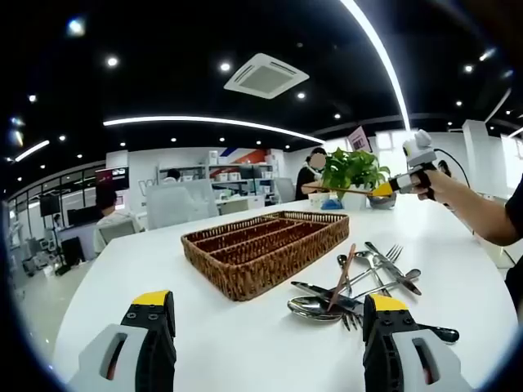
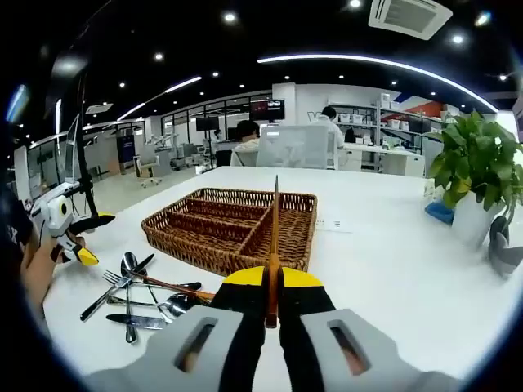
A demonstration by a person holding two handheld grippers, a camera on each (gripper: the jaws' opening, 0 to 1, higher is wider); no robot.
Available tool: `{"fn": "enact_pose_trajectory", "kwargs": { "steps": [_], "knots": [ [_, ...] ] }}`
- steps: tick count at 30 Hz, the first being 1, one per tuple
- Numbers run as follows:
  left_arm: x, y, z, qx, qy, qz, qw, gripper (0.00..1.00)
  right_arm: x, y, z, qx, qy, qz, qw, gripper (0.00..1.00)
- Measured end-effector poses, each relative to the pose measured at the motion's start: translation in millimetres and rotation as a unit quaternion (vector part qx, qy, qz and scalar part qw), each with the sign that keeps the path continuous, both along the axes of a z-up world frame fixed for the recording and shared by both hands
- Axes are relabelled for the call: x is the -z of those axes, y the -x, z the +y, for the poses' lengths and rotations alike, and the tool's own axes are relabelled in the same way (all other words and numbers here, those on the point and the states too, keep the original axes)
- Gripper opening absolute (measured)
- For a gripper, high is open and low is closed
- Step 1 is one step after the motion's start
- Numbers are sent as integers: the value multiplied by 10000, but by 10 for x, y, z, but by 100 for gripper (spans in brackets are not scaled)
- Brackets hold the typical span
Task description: Arrange the knives, forks, and spoons in their matching storage slots by inserting each utensil handle-first until every utensil is classified and aligned in the correct compartment
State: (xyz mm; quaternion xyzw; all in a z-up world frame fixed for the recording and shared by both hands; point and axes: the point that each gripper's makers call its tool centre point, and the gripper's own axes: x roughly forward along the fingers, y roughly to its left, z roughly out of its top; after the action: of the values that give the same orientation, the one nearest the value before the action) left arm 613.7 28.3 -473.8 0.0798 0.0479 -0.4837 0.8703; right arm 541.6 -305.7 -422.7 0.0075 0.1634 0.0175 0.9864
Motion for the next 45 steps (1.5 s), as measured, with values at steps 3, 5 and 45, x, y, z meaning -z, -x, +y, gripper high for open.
{"fn": "enact_pose_trajectory", "kwargs": {
  "steps": [3,5,45],
  "knots": [
    [-1,-1,-7,4,-4,0,10000,100,-13,15,13,1,18,-5,10000,3],
    [-4,0,-11,4,-5,-4,10000,100,-24,10,12,5,42,-19,10000,2],
    [34,-1,-25,42,-56,17,10000,100,56,-724,-109,113,-27,44,9999,3]
  ]
}}
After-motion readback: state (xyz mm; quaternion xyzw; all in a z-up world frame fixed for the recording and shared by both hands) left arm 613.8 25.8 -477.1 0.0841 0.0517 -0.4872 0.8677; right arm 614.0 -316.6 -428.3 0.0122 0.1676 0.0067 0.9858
